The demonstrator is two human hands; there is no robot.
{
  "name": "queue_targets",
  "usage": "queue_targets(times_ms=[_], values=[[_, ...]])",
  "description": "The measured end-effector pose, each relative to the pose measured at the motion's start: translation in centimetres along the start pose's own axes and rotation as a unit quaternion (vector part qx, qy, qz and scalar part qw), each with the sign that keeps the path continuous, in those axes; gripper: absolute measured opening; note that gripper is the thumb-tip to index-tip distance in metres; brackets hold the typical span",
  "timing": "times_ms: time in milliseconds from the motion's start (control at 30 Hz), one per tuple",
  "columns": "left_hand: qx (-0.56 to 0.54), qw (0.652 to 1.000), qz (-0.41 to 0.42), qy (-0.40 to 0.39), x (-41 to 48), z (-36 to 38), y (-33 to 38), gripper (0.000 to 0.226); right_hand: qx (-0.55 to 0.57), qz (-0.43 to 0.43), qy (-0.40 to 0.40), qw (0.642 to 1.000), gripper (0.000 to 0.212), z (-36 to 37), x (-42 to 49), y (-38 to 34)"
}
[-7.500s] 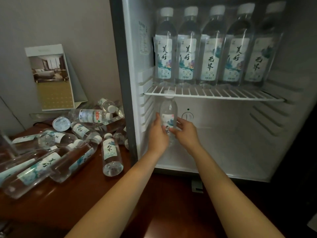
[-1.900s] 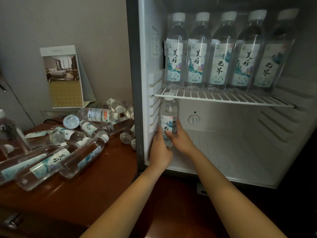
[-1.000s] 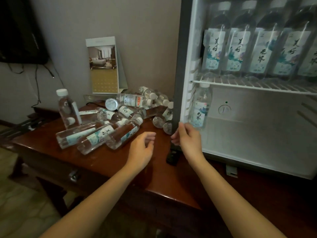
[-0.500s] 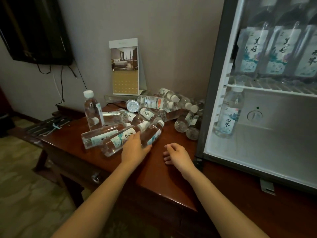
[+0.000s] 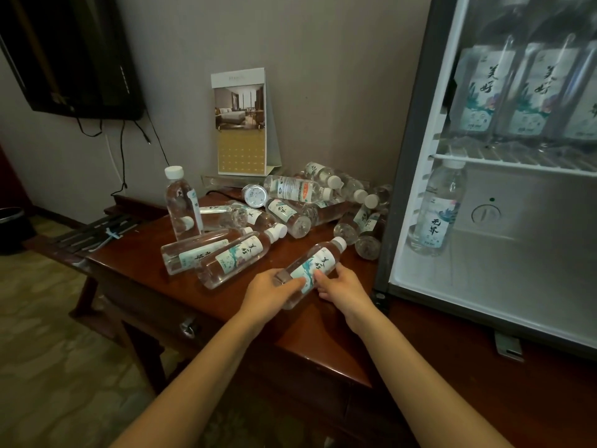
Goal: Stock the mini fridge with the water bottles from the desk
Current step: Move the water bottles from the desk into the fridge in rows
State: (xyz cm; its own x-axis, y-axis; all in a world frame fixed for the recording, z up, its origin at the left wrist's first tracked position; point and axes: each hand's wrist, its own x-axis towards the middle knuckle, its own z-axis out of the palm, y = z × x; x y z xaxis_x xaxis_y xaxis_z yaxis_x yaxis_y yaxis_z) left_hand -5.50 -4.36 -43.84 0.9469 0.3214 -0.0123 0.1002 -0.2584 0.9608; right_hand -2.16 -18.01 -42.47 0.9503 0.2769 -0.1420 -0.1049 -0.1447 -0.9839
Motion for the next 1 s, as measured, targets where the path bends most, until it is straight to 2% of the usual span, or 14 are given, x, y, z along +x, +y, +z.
queue_targets(times_ms=[167, 300, 433, 567, 800, 867, 1000], values=[[-0.047, 0.993, 0.031, -0.104, -1.6, -1.4, 0.5, 0.041, 0.104, -0.043, -0.049, 0.992, 0.091, -0.4, -1.1, 0.2], [-0.045, 0.984, 0.07, -0.16, -2.9, -0.9, 1.3, 0.065, 0.027, -0.155, -0.075, 0.985, 0.095, -1.5, -3.5, -2.0], [-0.059, 0.973, 0.146, -0.167, -4.6, 1.5, 2.7, 0.063, -0.058, -0.205, -0.08, 0.974, 0.097, -3.6, -5.6, -3.6], [-0.075, 0.964, 0.17, -0.191, -5.6, 4.0, 3.6, 0.057, -0.044, -0.211, -0.066, 0.974, 0.085, -6.4, -7.1, -3.6], [-0.103, 0.949, 0.2, -0.22, -6.4, 9.5, 5.9, 0.05, 0.001, -0.238, 0.005, 0.971, 0.032, -11.5, -9.6, -2.5], [-0.098, 0.946, 0.218, -0.222, -6.6, 10.9, 6.9, 0.05, 0.024, -0.241, 0.022, 0.97, 0.029, -13.0, -10.2, -2.2], [-0.07, 0.941, 0.254, -0.212, -6.6, 14.0, 8.3, 0.043, 0.038, -0.239, 0.055, 0.969, 0.037, -16.1, -11.2, -1.3]])
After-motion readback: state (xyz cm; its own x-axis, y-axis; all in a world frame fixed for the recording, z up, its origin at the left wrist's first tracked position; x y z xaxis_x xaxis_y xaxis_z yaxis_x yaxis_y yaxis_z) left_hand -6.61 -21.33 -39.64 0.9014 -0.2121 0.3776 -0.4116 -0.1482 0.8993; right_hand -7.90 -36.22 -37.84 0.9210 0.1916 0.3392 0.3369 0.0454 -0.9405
